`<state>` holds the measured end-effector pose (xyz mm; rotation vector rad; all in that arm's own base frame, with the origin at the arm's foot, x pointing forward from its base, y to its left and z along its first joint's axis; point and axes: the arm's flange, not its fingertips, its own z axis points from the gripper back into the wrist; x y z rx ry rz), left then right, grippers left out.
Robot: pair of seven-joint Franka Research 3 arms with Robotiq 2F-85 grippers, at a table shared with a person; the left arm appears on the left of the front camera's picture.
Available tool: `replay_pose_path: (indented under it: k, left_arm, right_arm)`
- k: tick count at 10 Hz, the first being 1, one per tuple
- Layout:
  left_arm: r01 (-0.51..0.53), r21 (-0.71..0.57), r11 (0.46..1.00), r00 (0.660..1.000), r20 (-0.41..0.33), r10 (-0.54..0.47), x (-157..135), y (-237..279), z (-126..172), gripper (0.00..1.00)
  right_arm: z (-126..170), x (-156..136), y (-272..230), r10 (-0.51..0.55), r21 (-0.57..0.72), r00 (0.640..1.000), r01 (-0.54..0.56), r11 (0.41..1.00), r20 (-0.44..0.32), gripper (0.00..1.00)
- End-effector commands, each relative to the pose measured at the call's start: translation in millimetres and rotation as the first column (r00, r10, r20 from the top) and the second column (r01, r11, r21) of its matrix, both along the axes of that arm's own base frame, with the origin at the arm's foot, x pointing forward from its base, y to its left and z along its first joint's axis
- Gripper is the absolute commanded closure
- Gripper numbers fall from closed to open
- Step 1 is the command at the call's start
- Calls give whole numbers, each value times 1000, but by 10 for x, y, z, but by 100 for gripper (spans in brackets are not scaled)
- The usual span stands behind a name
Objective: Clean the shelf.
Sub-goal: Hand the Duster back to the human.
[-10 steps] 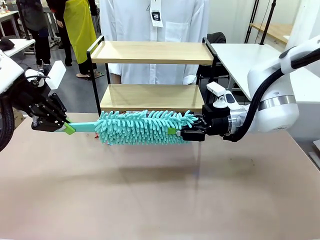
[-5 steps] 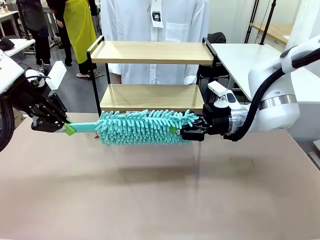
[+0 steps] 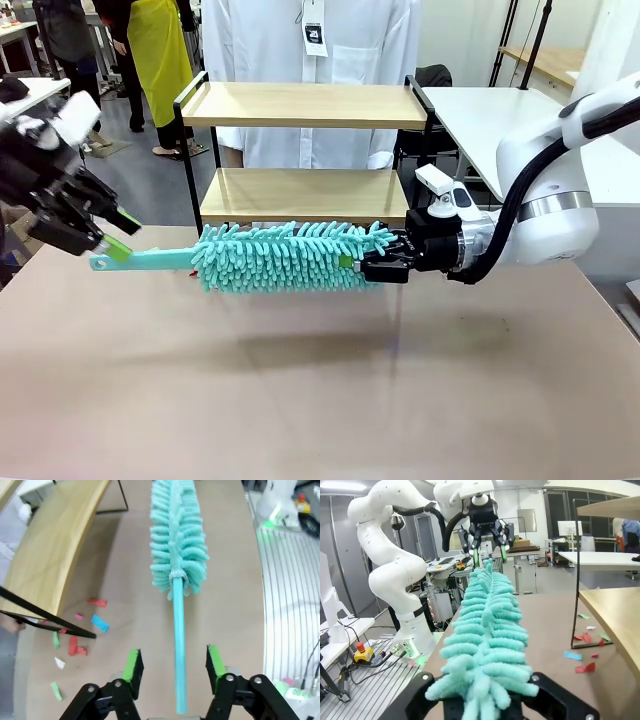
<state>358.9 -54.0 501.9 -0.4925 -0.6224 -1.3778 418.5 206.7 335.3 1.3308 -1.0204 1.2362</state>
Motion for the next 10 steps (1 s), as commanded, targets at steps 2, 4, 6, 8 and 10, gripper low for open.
replay_pose_path:
  k: [2, 4, 6, 8, 10]
  left_arm:
    - [-77, -236, 969, 997, -25, 73, 9, 504, 181, 0]
    - [-119, -358, 926, 992, -3, 126, -34, 938, 240, 0]
    - [-153, -410, 899, 985, 12, 174, -78, 1188, 250, 0]
    - [-161, -421, 892, 981, 26, 190, -84, 1200, 270, 0]
    - [-195, -391, 900, 978, -10, 207, -115, 1285, 297, 0]
  right_arm:
    - [26, 5, 9, -1, -4, 1000, 1, 1000, -2, 100]
    - [26, 5, 9, -1, -4, 1000, 1, 1000, -2, 100]
    - [26, 5, 9, -1, -4, 1000, 1, 1000, -2, 100]
    - [26, 5, 9, -1, -4, 1000, 1, 1000, -2, 100]
    - [239, 15, -93, -47, 28, 998, 46, 999, 46, 83]
